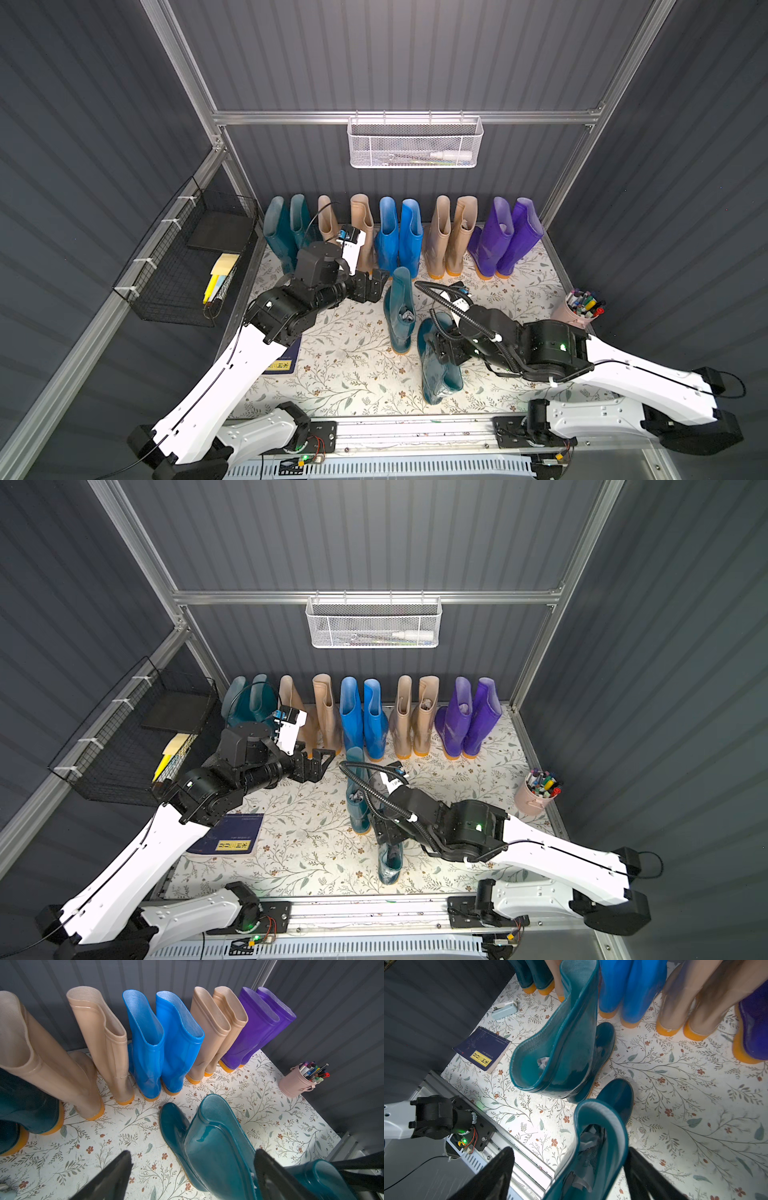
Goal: Match and arrange rain boots in pairs
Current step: Pair a pair of rain boots at the center of the board.
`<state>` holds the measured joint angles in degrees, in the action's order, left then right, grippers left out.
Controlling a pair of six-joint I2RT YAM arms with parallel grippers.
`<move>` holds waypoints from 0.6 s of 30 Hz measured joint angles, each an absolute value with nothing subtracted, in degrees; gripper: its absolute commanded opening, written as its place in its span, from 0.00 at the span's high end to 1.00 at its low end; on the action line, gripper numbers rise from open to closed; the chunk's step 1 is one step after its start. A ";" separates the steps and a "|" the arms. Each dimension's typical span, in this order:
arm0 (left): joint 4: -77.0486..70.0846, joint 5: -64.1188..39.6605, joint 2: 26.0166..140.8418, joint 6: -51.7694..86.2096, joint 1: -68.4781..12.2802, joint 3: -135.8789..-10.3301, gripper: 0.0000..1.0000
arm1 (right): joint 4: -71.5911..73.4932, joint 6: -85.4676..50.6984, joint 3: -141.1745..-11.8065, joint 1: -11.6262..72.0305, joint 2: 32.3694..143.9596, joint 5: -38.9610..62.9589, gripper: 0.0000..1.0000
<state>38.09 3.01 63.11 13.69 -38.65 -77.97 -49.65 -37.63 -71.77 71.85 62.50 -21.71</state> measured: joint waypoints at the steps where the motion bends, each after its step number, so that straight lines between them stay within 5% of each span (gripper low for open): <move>1: 38.09 3.01 63.11 13.69 -38.65 -77.97 0.06 | -49.93 -38.15 -71.77 72.23 62.83 -22.17 0.19; 13: 38.11 2.79 63.11 13.74 -38.65 -77.97 0.14 | -52.38 -40.91 -70.83 72.79 62.83 -24.95 0.27; 18: 38.11 2.39 63.11 13.74 -38.65 -77.97 0.13 | -52.01 -40.77 -70.02 72.79 62.94 -25.02 0.41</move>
<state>38.11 2.39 63.11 13.74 -38.65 -77.97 -52.01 -40.77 -70.02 72.79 62.94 -25.02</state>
